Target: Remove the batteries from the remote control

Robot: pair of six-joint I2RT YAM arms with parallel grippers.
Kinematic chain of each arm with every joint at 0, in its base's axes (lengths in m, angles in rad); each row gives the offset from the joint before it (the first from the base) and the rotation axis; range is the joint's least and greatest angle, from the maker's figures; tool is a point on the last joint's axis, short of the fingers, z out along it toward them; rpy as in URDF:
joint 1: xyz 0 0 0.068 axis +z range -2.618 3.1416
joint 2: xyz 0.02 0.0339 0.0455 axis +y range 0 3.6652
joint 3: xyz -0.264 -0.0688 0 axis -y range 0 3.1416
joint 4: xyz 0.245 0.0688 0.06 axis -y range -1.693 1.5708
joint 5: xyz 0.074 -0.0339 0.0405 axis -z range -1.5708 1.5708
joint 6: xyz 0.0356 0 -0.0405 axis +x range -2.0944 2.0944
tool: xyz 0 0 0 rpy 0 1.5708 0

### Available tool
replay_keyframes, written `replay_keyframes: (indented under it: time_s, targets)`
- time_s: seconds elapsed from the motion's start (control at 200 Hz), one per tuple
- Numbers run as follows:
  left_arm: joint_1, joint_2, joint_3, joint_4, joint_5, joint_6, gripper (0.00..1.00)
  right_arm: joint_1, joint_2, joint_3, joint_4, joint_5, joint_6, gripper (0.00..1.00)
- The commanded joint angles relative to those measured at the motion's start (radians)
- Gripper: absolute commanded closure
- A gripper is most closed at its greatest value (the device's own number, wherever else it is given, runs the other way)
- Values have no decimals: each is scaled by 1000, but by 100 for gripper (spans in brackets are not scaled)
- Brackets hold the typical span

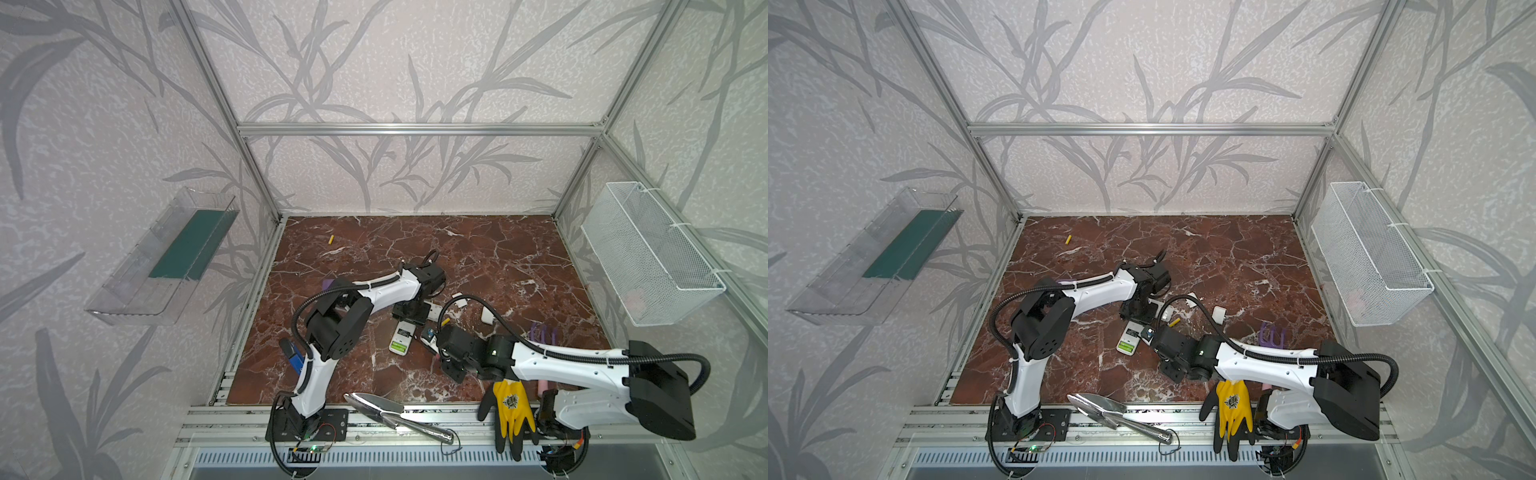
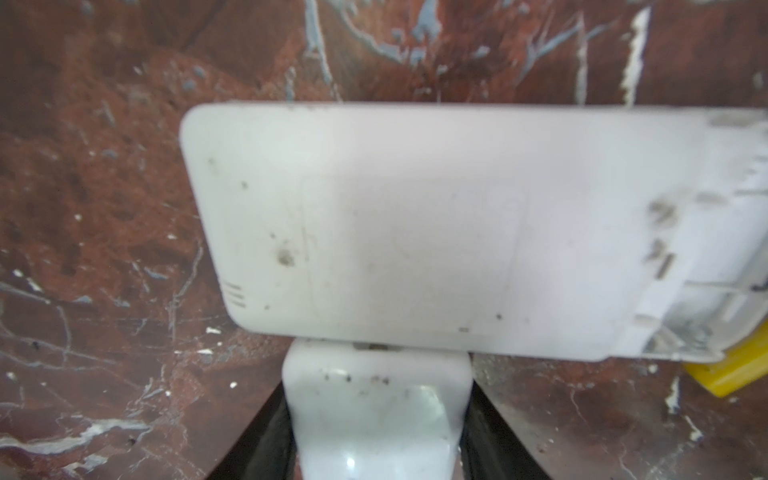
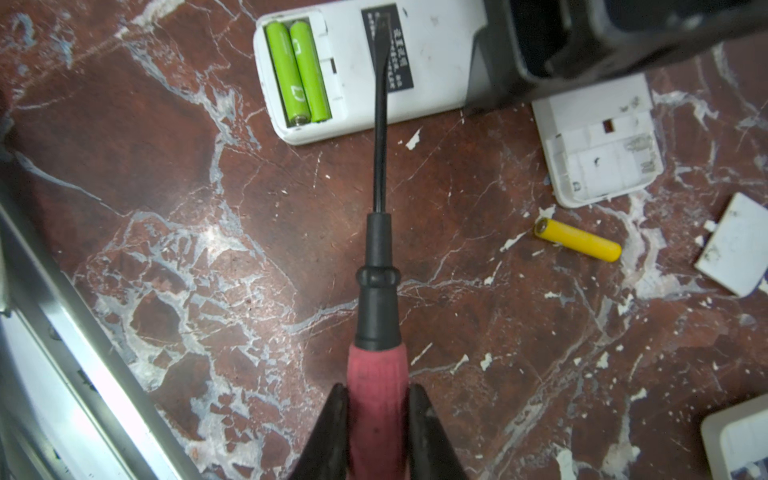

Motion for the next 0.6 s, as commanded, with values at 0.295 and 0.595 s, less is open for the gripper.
replay_keyframes:
  time_s: [0.295,0.595]
  targets:
    - [7,-31,-15,130,58,59,0,-17,-137,56,-121,-33,72,100]
    - [114,-254,-59,217,67,144,1,-122,-233,76,-198,-159,75,100]
